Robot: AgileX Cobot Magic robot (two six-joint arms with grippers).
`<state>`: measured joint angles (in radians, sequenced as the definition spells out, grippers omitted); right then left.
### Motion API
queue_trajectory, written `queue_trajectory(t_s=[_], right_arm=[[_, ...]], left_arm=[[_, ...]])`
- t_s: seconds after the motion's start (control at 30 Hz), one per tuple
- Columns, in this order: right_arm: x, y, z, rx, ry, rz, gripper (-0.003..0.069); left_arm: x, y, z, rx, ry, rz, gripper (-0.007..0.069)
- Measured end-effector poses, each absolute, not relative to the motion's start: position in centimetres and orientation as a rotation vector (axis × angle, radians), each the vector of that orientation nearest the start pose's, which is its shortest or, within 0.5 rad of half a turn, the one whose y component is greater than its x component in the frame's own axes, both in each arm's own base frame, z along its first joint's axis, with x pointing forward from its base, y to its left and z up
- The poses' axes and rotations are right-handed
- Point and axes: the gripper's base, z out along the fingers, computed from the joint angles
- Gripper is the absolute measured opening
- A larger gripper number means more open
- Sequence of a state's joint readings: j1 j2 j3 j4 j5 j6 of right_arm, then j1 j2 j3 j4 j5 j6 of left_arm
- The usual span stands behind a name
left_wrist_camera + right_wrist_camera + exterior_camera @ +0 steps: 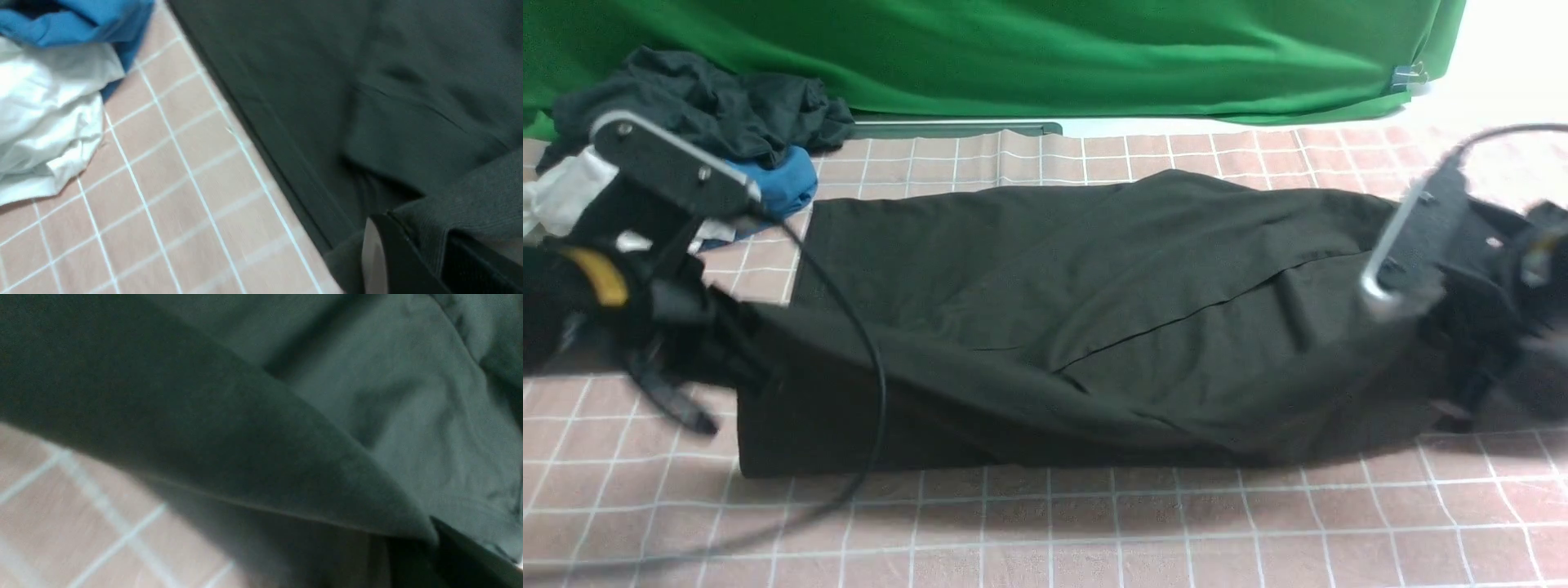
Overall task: Fold a long-sleeved shirt over a pink coffee tablecloth.
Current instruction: 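Fold the black garment in half by bringing its near edge over to the far edge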
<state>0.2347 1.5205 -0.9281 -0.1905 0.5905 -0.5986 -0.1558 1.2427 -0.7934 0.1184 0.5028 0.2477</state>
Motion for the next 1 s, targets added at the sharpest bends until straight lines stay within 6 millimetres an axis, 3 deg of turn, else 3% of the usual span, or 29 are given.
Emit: queue_trajectory(t_s=[0.2,0.4,0.67,0.9,1.0], right_arm=[[33.3,6.5,22.1,-1.104,2.415,-0.286,0.0036],[37.1,5.3,23.2,-0.943,2.391,-0.299,0.0036],[41.3,4.3,23.4,-0.863,2.336,-0.323,0.0036],[44.7,4.6,20.8,-0.854,2.339,-0.314,0.0042],[45.3,4.6,19.6,-0.830,2.338,-0.303,0.0104]], left_arm=[[30.4,-1.6,25.3,0.506,2.366,0.195,0.0045],[35.8,-1.6,24.3,0.500,2.377,0.202,0.0045],[40.3,-0.4,23.3,0.474,2.369,0.231,0.0045],[43.6,0.0,20.5,0.475,2.372,0.236,0.0045],[44.5,0.0,19.6,0.478,2.327,0.239,0.0048]])
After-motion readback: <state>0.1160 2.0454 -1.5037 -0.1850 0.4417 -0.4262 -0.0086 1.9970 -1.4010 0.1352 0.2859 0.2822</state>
